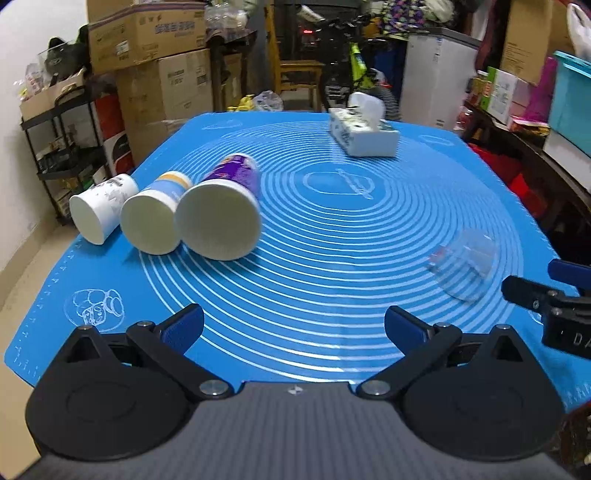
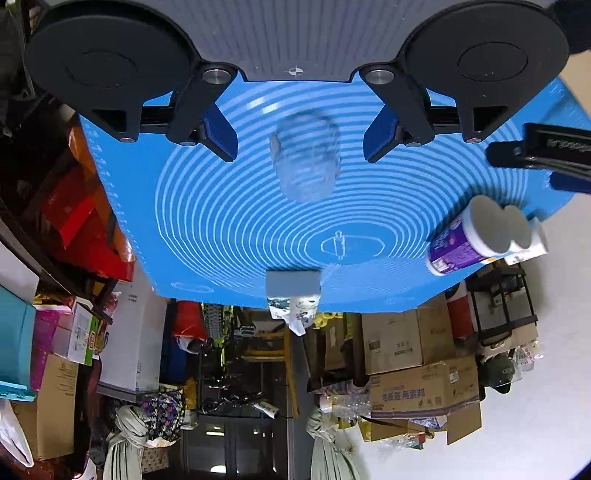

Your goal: Flip cup upside down

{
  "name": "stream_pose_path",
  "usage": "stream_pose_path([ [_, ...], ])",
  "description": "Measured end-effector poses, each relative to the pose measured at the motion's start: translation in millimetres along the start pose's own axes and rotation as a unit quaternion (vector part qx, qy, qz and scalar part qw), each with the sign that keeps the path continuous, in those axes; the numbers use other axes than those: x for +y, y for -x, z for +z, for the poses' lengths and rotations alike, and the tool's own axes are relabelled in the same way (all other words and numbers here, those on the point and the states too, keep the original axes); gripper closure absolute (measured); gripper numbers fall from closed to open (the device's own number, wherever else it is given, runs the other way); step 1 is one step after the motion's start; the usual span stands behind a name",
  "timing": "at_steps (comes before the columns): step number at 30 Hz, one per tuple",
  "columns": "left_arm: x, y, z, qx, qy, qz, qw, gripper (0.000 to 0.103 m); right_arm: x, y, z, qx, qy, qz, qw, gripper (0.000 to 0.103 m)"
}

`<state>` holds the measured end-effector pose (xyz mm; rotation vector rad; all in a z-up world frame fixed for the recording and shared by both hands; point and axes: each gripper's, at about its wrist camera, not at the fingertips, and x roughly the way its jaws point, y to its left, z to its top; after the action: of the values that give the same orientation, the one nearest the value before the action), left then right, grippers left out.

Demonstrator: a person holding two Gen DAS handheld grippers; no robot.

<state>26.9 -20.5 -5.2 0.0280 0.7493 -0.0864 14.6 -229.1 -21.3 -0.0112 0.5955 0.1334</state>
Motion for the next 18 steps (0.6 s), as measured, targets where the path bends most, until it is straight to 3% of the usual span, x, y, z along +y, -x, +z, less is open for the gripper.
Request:
stream_pose_path([
  [8, -20, 18, -10, 0.002, -0.031, -0.009, 0.9995, 0.000, -1, 32, -9, 0.017, -0.009, 0.008, 1.000, 0.024],
  [18, -28, 25, -16, 0.002, -0.042, -0.008, 0.9991, 0.000, -6, 43, -16, 0.026, -0.013, 0.008, 1.000, 0.024],
])
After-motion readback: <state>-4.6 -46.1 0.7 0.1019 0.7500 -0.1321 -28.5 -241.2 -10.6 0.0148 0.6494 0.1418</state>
